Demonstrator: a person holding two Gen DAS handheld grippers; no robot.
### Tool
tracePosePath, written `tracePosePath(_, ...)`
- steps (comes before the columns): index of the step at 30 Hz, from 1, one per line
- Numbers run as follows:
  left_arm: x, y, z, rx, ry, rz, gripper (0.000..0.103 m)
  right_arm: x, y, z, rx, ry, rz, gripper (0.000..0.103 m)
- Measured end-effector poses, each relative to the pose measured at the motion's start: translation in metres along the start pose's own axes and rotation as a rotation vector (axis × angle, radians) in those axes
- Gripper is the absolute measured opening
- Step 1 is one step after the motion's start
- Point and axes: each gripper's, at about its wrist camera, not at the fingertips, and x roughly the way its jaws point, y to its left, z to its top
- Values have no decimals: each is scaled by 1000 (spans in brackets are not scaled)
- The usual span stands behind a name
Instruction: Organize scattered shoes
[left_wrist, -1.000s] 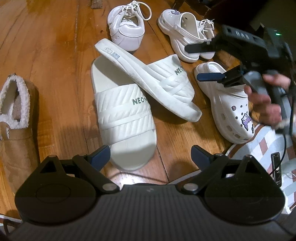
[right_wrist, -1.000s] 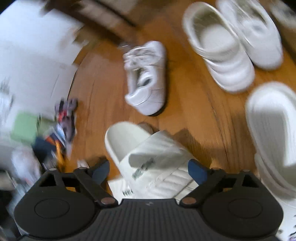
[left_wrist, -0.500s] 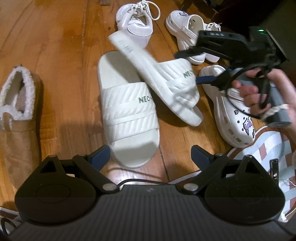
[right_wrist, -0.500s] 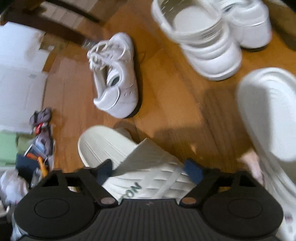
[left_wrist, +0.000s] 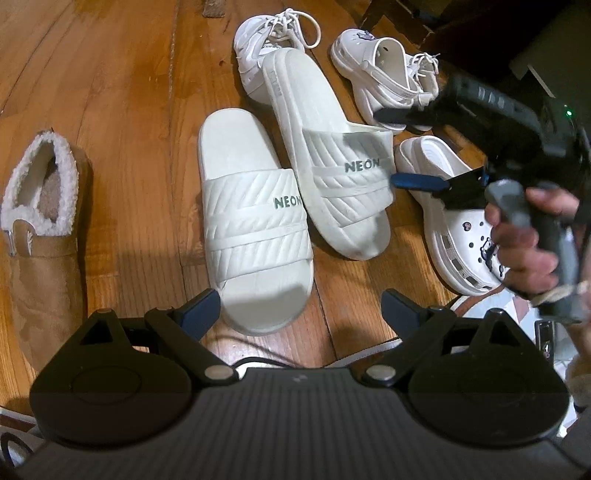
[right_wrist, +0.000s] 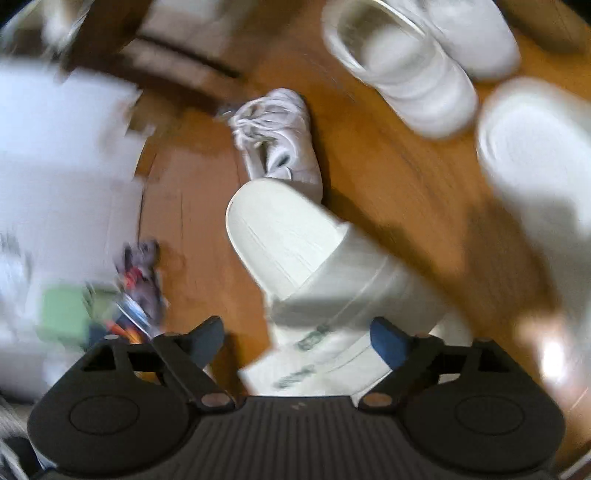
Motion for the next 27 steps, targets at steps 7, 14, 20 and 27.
tracePosePath(7, 6, 12, -2, -24, 9, -3, 95, 18, 6, 6, -180, 66, -48, 96)
tracePosePath(14, 9, 32, -8, -87, 16, 9, 95, 55, 32, -7, -437, 163, -160, 103)
tracePosePath(20, 6, 47, -13, -133, 15, 16, 95, 57, 42, -23, -483, 138, -215, 99)
tracePosePath(27, 1, 48, -17, -137, 5, 8, 95, 38, 45, -34, -382, 90, -263, 98)
